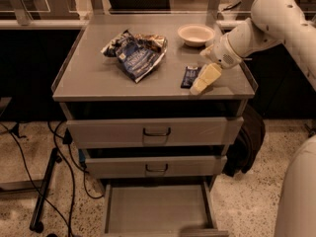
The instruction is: Place rxbar blueberry into bottom drawer
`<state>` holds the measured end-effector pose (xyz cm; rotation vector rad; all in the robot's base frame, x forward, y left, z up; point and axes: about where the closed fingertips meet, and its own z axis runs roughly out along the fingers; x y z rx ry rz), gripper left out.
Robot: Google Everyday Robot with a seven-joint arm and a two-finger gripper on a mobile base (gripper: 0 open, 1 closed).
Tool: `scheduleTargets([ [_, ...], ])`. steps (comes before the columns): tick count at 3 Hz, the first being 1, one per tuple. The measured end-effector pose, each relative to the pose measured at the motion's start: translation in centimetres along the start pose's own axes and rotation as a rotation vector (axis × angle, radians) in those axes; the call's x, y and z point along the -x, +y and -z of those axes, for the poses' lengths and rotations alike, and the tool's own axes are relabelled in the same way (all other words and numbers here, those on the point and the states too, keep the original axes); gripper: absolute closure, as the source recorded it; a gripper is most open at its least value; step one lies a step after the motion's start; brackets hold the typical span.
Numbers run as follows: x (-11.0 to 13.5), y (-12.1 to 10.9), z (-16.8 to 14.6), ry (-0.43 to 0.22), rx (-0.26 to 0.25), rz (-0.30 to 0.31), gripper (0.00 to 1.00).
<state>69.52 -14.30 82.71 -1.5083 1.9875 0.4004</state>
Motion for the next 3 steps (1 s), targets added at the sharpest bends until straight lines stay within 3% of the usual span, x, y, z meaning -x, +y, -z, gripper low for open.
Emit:
scheduleTargets([
  [3,-0.75,-0.24,-1.28,0.009,0.017,-0.027,0.09],
])
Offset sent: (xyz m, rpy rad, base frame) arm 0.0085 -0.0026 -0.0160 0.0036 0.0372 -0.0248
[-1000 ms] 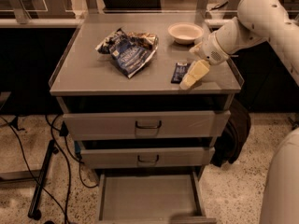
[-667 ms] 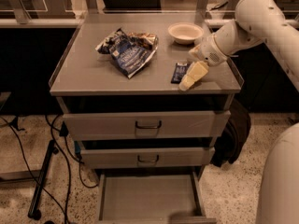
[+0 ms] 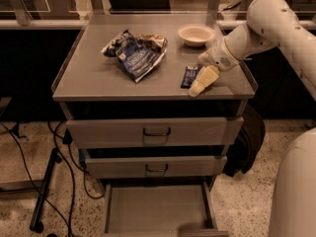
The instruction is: Place rxbar blueberry into bottom drawer
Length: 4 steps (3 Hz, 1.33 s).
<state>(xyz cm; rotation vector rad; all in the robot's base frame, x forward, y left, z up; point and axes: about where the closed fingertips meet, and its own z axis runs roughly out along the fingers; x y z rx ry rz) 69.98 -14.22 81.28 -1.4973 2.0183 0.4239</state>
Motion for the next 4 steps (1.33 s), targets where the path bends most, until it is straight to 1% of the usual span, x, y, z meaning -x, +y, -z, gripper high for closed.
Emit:
scheduleTargets([
  [1,-0.12,0.09,-0.03,0.002,0.002,-0.003,0.18],
  [2,-0.19,0.13,-0.06,0.004,0.004,-0.006,0.32],
  [4,-0.21,0.19,-0.04,0.007,0.008,-0.008,0.79],
])
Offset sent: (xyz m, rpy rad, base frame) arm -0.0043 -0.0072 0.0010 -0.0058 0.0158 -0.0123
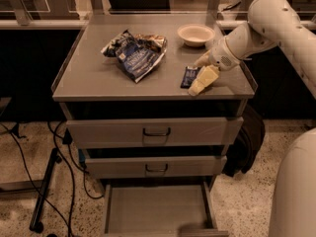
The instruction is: Place rxbar blueberry into bottom drawer
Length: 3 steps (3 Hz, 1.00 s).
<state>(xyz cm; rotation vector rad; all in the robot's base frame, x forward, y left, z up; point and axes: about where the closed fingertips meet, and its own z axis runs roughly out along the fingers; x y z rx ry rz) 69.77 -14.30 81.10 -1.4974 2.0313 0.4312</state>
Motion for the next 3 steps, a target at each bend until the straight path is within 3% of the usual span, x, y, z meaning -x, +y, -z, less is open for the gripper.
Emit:
scheduleTargets([
  [1,0.9,-0.2,0.8,0.007,0.004,-0.003,1.00],
  [3,2.3,0.1,2.6,0.025,-0.008,-0.005,1.00],
])
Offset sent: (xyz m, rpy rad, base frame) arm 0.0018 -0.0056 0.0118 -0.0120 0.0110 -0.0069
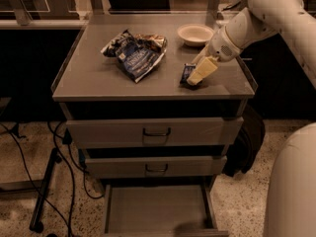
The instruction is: Place rxbar blueberry into bottom drawer
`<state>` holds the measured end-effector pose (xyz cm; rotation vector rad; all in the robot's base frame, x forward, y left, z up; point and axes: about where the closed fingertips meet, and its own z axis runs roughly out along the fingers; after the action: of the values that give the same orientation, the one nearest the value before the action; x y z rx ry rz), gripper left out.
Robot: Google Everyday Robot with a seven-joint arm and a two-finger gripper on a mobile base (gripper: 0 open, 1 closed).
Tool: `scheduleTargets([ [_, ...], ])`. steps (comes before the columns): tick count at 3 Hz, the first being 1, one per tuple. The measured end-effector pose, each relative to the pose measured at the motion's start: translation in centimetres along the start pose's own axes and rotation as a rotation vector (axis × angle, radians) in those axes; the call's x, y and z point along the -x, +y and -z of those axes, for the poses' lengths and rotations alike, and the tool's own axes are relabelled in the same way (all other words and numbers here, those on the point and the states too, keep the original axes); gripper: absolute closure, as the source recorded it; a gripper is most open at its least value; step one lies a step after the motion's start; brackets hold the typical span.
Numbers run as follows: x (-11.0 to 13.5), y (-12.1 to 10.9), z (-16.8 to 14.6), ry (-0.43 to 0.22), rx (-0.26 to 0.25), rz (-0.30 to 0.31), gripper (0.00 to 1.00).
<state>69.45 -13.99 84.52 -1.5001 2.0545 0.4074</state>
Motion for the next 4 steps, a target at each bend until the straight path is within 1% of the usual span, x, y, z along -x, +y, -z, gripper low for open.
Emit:
scheduleTargets([
  [1,2.26,0.01,2.63,-0.009,-0.034,0.024,1.00],
  [2,2.26,0.01,2.62,-0.009,-0.033,0.024,1.00],
  [3,2.26,0.01,2.62,-0.009,-0.033,0.024,0.81],
  [4,2.26,0.01,2.62,-0.009,-0.033,0.024,0.58],
])
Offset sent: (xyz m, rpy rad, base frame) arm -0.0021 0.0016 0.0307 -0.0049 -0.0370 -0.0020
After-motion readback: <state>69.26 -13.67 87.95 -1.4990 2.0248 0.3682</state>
